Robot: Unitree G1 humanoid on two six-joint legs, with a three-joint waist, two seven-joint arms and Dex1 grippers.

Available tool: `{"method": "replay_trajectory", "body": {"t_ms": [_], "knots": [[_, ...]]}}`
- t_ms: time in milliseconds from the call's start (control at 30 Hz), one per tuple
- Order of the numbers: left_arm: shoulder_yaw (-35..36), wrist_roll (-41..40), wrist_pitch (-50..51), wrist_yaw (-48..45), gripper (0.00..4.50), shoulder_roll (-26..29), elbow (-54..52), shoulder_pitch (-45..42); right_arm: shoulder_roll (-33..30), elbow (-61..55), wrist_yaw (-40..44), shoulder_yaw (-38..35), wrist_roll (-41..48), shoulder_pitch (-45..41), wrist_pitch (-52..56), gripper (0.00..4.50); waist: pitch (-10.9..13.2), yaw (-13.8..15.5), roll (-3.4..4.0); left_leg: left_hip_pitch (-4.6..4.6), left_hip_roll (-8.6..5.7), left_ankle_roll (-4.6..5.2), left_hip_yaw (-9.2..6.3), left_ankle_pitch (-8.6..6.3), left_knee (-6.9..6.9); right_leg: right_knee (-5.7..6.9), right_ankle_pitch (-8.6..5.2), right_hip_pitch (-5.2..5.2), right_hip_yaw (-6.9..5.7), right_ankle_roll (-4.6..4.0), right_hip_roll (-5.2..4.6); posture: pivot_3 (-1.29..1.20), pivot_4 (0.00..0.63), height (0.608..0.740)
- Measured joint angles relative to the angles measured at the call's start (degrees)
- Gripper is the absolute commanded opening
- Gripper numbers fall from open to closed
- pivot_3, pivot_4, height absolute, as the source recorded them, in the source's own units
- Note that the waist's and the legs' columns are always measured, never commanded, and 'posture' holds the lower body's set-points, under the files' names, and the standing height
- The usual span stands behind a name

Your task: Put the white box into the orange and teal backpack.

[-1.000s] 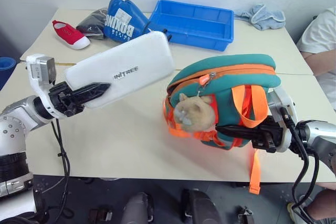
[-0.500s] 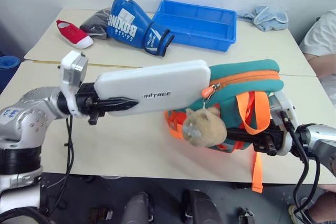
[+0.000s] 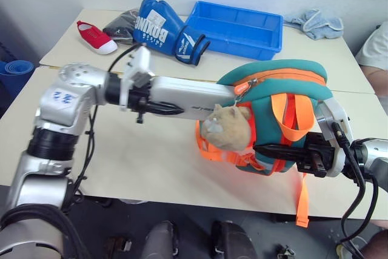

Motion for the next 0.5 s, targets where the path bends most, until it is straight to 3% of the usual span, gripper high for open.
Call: {"method": "replay_trajectory", "body": {"t_ms": [200,400,433,500], "knots": [[-6.84,6.24,0.57,5.87,1.27,-14.22,4.83,-5.91,3.52,-0.39,-1.73,4.27,-0.99,-3.27,-0.90,0.02,0.00,-0.26,0.00,-0.34,-0.03,0.28,0.07,-0.15,0.56,0.00,0.12,-0.12,-0.17,0.22,0.12,0.00,0.150,0.740],[-6.58,8.05,-1.69,7.63,1.27,-21.23,9.31,-5.90,6.51,-0.55,-3.77,6.59,-3.33,-5.23,-2.53,0.02,0.00,-0.39,0.02,-0.31,0.04,0.28,0.11,-0.16,0.61,0.05,0.14,-0.17,-0.16,0.26,0.03,0.00,0.150,0.740],[-6.30,8.06,-1.90,7.67,2.00,-21.70,9.78,-5.85,6.81,-0.57,-3.95,6.80,-3.97,-5.20,-3.03,0.00,0.00,-0.34,0.02,-0.32,0.03,0.28,0.11,-0.16,0.62,0.05,0.14,-0.17,-0.16,0.26,0.03,0.00,0.150,0.740],[-5.57,8.05,-2.55,7.51,2.53,-22.04,10.04,-5.75,7.69,-0.59,-4.45,7.31,-4.90,-5.05,-3.70,0.00,0.00,-0.31,0.02,-0.33,0.02,0.29,0.11,-0.17,0.64,0.05,0.14,-0.16,-0.15,0.26,-0.01,0.00,0.150,0.740]]}}
